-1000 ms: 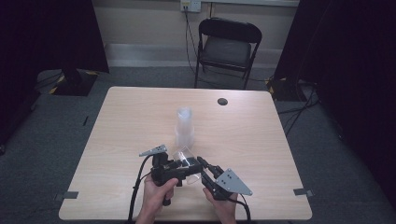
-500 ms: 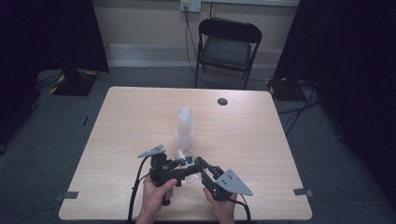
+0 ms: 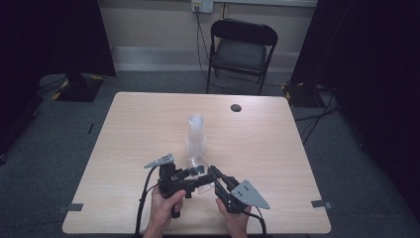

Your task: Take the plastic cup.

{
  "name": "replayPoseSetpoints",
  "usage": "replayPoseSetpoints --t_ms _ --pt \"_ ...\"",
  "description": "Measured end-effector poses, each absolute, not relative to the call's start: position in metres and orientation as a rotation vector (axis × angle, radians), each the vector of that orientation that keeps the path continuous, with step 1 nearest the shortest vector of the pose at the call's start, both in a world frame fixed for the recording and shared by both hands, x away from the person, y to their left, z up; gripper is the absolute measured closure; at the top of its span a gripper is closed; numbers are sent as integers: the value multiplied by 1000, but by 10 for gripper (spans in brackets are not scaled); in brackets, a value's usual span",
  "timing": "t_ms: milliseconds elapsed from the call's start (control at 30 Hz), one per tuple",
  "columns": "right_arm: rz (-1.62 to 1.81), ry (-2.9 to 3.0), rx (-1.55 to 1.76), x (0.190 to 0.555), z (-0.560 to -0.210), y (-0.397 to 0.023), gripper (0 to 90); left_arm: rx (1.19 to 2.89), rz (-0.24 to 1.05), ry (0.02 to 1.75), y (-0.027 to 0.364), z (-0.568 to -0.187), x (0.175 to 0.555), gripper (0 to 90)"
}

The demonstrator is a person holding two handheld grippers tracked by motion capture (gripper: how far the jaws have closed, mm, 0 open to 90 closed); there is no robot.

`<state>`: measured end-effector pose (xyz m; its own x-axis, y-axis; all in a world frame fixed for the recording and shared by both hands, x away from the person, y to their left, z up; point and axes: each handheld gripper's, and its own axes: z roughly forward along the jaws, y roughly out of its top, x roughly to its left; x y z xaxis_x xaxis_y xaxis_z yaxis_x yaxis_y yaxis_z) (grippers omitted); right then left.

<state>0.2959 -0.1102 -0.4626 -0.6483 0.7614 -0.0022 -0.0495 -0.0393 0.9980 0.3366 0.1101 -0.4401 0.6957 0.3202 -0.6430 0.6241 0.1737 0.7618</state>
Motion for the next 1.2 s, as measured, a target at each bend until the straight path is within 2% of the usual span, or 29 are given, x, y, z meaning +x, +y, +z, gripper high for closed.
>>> replayPoseSetpoints --t_ms 33,300,400,500,767,1000,1200 --pt "1753 1647 765 296 -462 -110 867 1430 -258 838 111 -440 337 222" --pt "1741 1667 792 297 -462 -112 877 1431 -255 836 113 -441 336 206" --pt "1760 1644 839 300 -463 -118 888 1429 -267 836 116 -442 337 152" --pt "1778 1623 879 302 -464 -127 895 1435 -245 842 118 -442 338 177" --pt "1769 1631 925 304 -462 -137 896 1479 -202 833 117 -442 337 168" --pt "1723 1682 955 306 -461 -140 895 1533 -90 814 120 -440 336 165" --pt "1675 1747 997 308 -458 -142 893 1594 79 804 121 -439 333 167"
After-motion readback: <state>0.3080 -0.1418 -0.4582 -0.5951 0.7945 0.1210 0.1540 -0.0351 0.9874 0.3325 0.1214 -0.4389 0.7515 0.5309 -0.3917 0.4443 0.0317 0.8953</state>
